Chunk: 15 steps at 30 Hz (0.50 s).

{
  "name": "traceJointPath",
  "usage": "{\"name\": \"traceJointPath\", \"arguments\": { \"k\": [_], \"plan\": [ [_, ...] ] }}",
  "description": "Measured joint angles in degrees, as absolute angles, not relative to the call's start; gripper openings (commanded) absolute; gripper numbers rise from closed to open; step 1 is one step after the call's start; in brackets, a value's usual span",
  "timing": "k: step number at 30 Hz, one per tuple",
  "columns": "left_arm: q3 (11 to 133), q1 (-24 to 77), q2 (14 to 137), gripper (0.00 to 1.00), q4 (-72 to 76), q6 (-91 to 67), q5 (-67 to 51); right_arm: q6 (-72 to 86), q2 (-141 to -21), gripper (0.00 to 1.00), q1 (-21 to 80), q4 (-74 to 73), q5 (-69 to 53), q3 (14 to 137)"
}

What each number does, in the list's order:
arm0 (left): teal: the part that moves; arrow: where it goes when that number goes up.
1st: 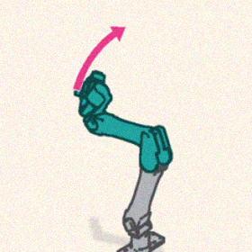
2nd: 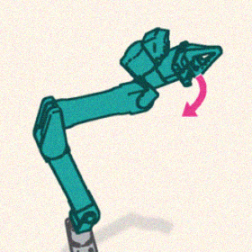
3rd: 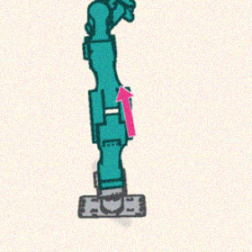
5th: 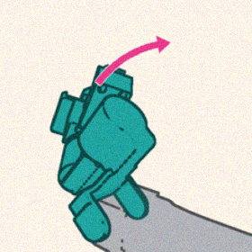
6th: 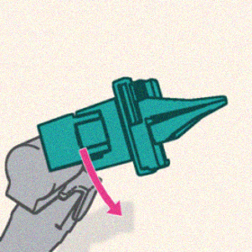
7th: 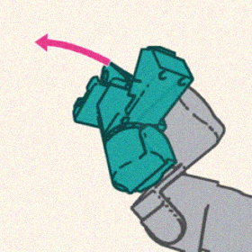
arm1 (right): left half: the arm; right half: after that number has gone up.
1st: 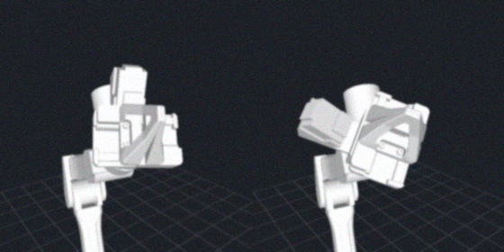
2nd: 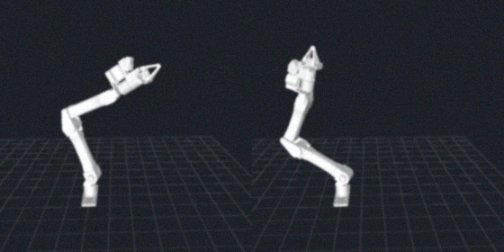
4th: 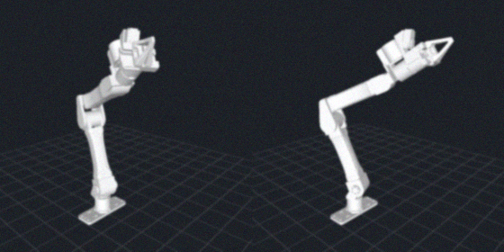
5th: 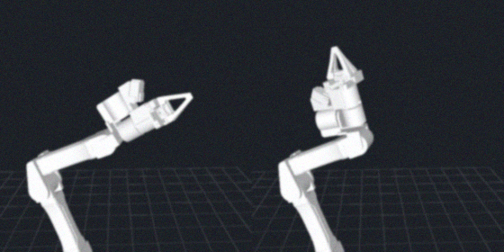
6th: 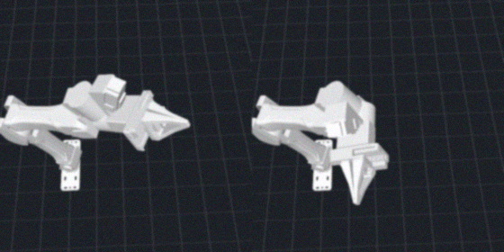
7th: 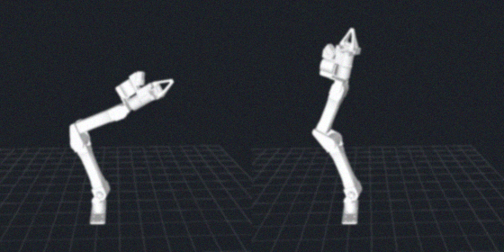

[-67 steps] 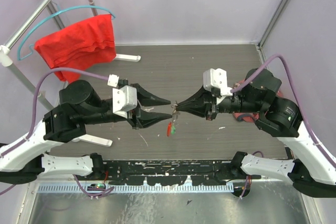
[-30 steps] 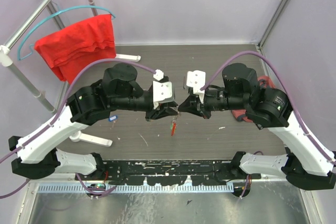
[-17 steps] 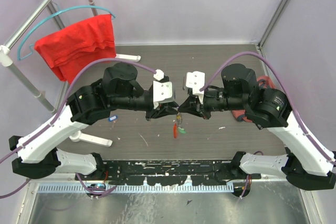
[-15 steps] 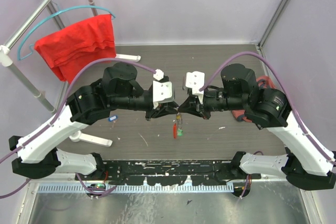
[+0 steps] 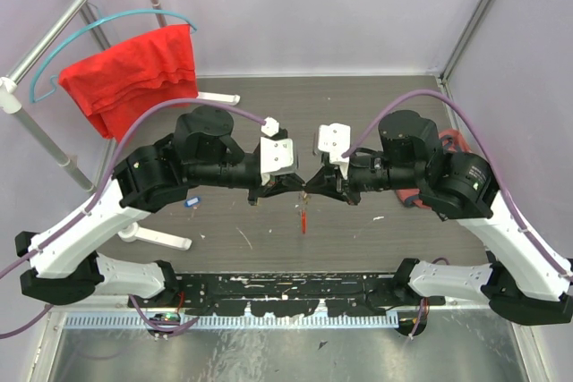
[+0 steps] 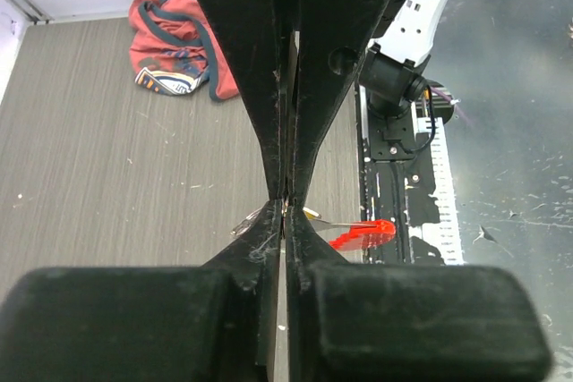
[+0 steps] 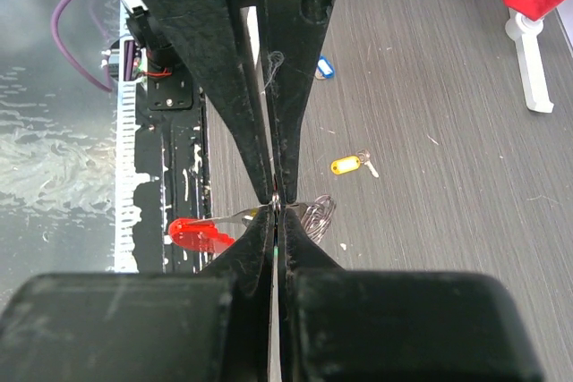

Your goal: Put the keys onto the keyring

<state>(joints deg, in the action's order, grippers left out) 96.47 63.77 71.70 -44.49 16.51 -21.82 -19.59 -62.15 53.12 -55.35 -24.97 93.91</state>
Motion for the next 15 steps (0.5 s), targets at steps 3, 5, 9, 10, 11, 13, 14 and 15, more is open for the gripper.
{"name": "traceJointPath", "arguments": {
  "k": [3,5,9,10,11,13,14,15],
  "plan": [
    [96.5,63.7,71.8,0.0,-44.5,16.5,-21.9,-19.6,-61.8,0.01,53.1,-55.4,-25.0,93.8],
    [96.5,63.7,71.8,0.0,-44.5,16.6,-21.9,-19.6,-61.7,0.01,53.1,-55.4,-25.0,93.7],
    [96.5,63.7,71.8,0.0,-44.5,16.7,-21.6,-19.2,-61.3,0.12,53.1,-54.5,-24.9,92.8],
    [96.5,63.7,71.8,0.0,-44.5,16.6,-21.5,-19.1,-60.9,0.2,53.1,-54.0,-24.9,92.4],
    [96.5,63.7,71.8,0.0,-44.4,16.5,-21.1,-18.7,-60.6,0.26,53.1,-53.5,-24.8,91.9],
    [96.3,63.8,71.7,0.0,-44.3,16.3,-20.0,-17.8,-59.7,0.32,53.1,-51.8,-24.5,90.8],
    [95.9,63.8,71.5,0.0,-44.0,16.1,-19.4,-17.3,-59.2,0.34,53.1,-50.7,-24.3,90.3],
    [95.3,63.8,71.1,0.0,-43.6,15.9,-18.6,-16.8,-58.6,0.36,53.1,-49.6,-23.9,89.9]
  ]
}}
